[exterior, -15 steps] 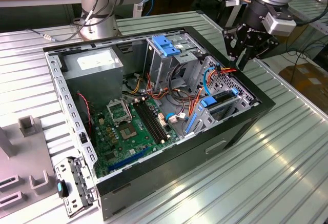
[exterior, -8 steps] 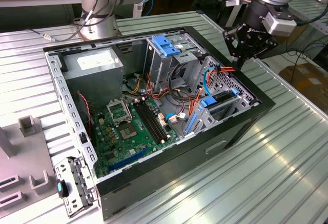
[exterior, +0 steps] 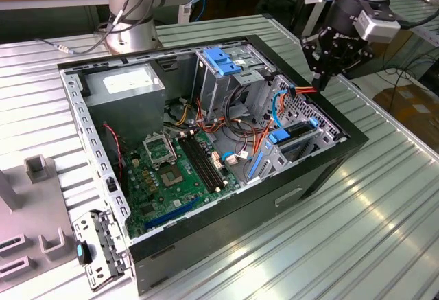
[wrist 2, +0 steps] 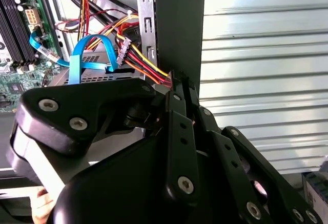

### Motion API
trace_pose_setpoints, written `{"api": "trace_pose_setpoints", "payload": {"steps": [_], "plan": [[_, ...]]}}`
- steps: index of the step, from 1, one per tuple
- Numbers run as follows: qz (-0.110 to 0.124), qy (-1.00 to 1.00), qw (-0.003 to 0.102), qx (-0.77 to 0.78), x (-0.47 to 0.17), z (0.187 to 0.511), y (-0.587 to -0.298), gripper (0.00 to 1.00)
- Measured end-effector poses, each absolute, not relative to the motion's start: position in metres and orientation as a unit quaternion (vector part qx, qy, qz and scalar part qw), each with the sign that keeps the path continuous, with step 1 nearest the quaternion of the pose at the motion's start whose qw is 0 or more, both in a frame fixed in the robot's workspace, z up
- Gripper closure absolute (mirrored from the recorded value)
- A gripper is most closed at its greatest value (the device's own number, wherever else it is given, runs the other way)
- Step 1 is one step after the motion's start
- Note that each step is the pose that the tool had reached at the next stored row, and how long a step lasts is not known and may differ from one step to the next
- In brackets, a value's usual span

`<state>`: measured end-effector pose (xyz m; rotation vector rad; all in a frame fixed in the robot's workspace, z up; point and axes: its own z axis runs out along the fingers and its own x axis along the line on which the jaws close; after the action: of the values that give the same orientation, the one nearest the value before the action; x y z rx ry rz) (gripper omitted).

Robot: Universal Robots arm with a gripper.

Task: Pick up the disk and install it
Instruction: 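Insert the first disk wire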

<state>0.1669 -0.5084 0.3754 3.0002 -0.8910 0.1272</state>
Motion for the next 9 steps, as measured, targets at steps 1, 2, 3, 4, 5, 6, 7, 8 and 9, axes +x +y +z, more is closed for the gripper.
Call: {"api": "trace_pose_setpoints", "payload": {"steps": [1,2,3,4,5,6,7,8,9], "plan": [[0.041,-0.284,0.005,0.958,0.1670,0.3760,-0.5084,0.84],[0.041,-0.284,0.005,0.958,0.1670,0.3759,-0.5084,0.84],[0.041,-0.284,0.005,0.958,0.1670,0.3760,-0.5083,0.84],[0.041,-0.284,0.005,0.958,0.1670,0.3761,-0.5083,0.84],[0.041,-0.284,0.005,0.958,0.1670,0.3761,-0.5083,0.84],[0.041,-0.285,0.005,0.958,0.1669,0.3761,-0.5083,0.84],[0.041,-0.286,0.005,0.957,0.1669,0.3761,-0.5084,0.84],[0.041,-0.289,0.005,0.956,0.1669,0.3761,-0.5083,0.84],[0.041,-0.293,0.005,0.955,0.1668,0.3761,-0.5083,0.84]]}}
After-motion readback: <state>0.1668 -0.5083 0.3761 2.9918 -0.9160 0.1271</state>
